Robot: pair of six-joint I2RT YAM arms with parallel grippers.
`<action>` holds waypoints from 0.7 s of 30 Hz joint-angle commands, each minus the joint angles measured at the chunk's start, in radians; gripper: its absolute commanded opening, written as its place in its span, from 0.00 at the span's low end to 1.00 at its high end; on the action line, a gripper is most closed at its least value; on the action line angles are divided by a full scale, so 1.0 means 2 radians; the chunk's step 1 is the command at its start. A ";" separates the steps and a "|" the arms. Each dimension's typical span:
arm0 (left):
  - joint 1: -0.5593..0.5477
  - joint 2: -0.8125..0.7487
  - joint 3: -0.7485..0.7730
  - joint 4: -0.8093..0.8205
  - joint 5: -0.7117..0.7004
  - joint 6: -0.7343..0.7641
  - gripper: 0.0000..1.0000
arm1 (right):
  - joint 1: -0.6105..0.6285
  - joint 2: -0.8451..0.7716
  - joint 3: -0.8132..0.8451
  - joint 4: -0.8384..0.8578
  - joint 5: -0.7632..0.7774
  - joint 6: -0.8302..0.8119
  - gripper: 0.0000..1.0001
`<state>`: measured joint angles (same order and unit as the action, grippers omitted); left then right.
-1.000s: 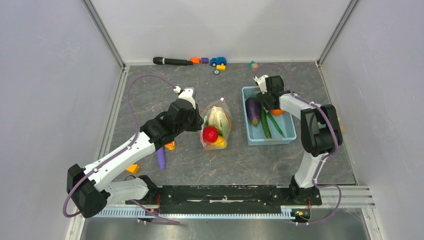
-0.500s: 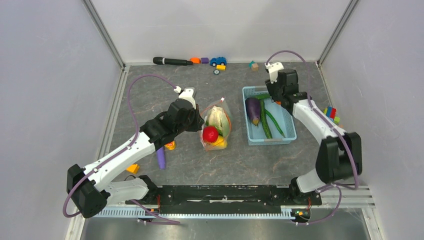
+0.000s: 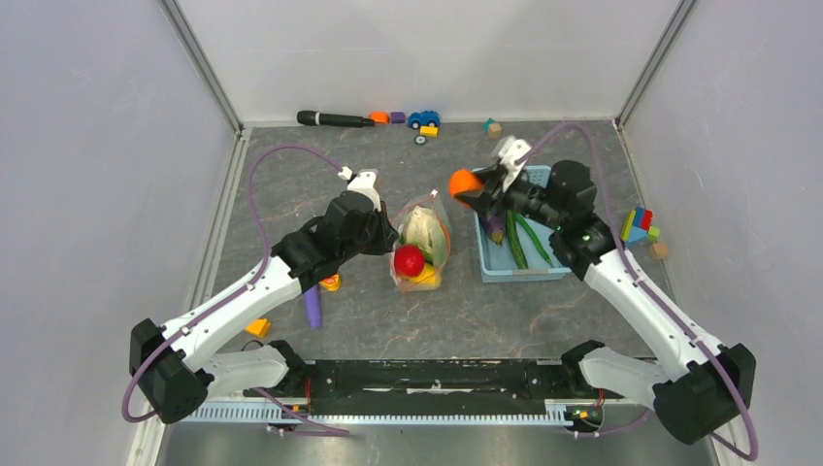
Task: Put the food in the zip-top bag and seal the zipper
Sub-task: Place the fake fruit in the zipper food storage bag.
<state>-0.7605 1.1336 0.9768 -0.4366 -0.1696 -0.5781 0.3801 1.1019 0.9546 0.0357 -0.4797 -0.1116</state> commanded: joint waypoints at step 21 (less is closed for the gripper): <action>0.001 -0.020 -0.003 0.020 0.011 -0.012 0.02 | 0.196 0.068 -0.019 -0.015 0.038 -0.053 0.30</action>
<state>-0.7605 1.1210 0.9745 -0.4316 -0.1474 -0.5838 0.7712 1.2583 0.9337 0.0666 -0.5163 -0.1967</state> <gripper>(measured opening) 0.034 0.488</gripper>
